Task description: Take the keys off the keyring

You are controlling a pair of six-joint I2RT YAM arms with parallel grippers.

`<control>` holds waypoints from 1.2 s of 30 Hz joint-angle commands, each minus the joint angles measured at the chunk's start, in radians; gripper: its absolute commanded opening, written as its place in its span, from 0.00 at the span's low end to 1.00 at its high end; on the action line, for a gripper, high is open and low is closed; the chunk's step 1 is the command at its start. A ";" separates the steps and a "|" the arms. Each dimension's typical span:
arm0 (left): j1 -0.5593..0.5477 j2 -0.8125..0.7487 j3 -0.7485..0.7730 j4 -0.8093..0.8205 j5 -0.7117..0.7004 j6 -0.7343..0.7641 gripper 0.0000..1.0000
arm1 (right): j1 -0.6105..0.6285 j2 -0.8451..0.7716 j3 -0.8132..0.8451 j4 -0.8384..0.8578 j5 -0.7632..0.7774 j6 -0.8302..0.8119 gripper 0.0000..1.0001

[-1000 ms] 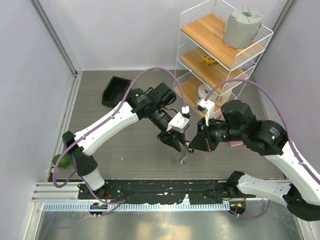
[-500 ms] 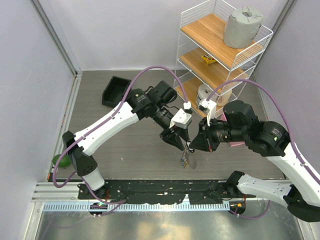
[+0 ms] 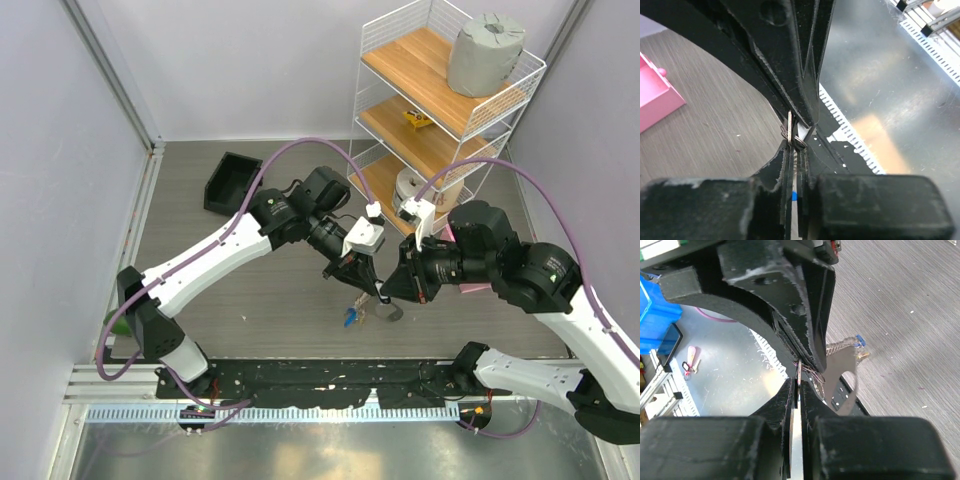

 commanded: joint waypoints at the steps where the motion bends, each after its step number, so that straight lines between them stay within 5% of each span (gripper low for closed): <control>1: -0.002 -0.040 0.014 0.047 -0.008 0.000 0.00 | 0.003 -0.018 0.042 0.044 -0.007 0.009 0.05; 23: 0.009 -0.080 -0.029 0.000 0.020 0.050 0.00 | 0.003 -0.124 -0.041 -0.028 0.149 0.033 0.05; 36: 0.009 -0.138 -0.130 0.222 0.075 -0.077 0.00 | 0.001 -0.087 -0.208 0.086 0.074 0.052 0.05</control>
